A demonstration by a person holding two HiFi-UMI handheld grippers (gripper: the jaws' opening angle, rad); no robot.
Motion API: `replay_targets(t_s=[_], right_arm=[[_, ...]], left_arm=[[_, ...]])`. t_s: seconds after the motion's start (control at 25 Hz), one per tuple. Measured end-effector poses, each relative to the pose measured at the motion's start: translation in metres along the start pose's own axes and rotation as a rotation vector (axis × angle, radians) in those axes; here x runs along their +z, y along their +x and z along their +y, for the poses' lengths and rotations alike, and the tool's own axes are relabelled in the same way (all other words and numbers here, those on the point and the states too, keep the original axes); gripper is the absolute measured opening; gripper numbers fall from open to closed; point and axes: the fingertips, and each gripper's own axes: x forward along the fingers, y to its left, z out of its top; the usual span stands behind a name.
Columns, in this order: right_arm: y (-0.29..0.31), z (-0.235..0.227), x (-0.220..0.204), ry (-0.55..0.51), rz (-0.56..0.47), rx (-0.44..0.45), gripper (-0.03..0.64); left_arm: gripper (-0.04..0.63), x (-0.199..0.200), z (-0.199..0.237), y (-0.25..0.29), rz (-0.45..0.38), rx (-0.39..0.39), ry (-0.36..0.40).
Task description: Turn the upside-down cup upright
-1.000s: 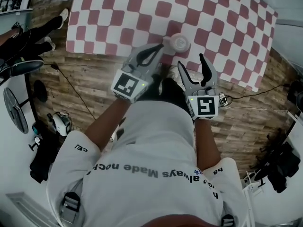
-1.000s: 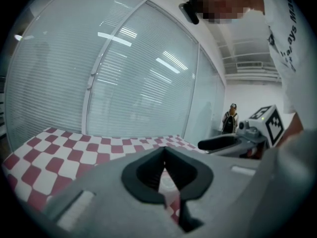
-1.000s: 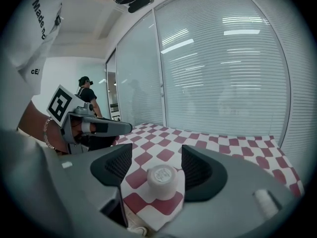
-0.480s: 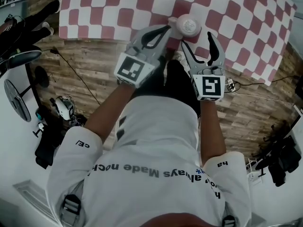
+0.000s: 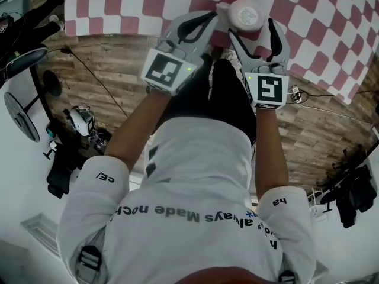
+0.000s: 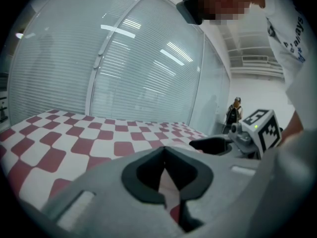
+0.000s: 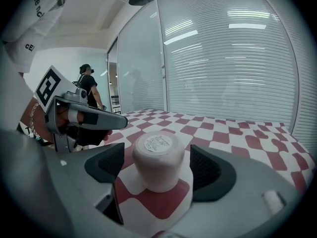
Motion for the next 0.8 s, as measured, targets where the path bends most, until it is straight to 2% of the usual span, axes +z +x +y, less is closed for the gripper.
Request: replay_targets(t_s=[0.32, 0.8], right_arm=[[0.013, -0.003, -0.012, -0.012, -0.020, 0.015, 0.420], [0.034, -0.001, -0.005, -0.062, -0.103, 0.065, 0.428]], left_arm=[[0.005, -0.017, 0.005, 0.006, 0.011, 0.011, 0.000], [0.005, -0.028, 0.015, 0.009, 0.010, 0.035, -0.022]])
